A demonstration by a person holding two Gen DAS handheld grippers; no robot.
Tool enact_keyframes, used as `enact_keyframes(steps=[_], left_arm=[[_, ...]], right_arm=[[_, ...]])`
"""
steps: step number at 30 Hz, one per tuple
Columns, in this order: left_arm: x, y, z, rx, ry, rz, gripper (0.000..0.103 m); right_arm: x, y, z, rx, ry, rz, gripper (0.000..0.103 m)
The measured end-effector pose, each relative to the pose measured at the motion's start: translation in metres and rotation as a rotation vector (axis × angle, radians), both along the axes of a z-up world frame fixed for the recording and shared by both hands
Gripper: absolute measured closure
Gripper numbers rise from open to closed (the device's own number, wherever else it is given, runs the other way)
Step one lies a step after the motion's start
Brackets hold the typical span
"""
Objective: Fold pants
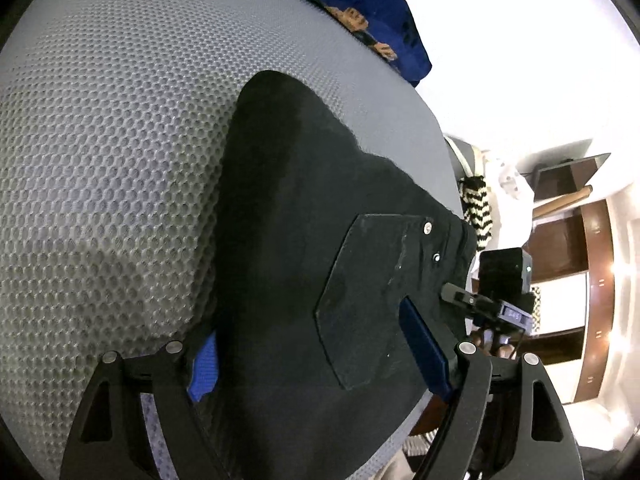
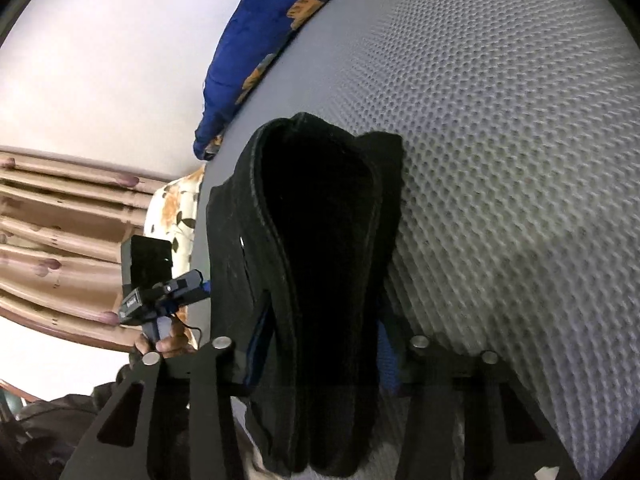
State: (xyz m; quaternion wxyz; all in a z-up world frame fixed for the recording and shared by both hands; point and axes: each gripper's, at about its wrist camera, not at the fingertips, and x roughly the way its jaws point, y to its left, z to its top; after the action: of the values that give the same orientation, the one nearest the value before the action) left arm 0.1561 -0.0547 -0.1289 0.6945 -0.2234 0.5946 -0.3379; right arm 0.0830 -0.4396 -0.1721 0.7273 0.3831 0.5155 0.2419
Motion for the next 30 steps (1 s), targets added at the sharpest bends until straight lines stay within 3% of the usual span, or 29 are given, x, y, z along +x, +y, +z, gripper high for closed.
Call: enact_keyframes(steps=[2,4,6,9,16,30], left_arm=[[-0.002,-0.007,0.003,0.023,-0.031,0.008,0.029],[-0.008,-0.011,0.005,0.074,-0.067,0.005,0.057],[-0.011,-0.011,0.007,0.103,-0.085,0.008,0.071],[-0.01,-0.003,0.011,0.074,-0.076,0.032,0.08],[-0.005,0.009,0.043,0.087,-0.173,0.031,0.084],[0.097,0.081,0.069,0.177,-0.279,0.167,0.084]], right_arm=[[0.0,0.004,0.002,-0.013,-0.002,-0.023,0.07],[-0.001,0.01,0.01,-0.057,-0.016,-0.033,0.074],[-0.004,0.019,0.023,-0.101,-0.036,-0.048,0.077],[-0.004,0.032,0.037,-0.119,-0.051,-0.07,0.079],[0.016,0.063,0.06,-0.135,-0.051,-0.078,0.082],[0.156,0.14,0.074,-0.135,-0.118,0.015,0.082]])
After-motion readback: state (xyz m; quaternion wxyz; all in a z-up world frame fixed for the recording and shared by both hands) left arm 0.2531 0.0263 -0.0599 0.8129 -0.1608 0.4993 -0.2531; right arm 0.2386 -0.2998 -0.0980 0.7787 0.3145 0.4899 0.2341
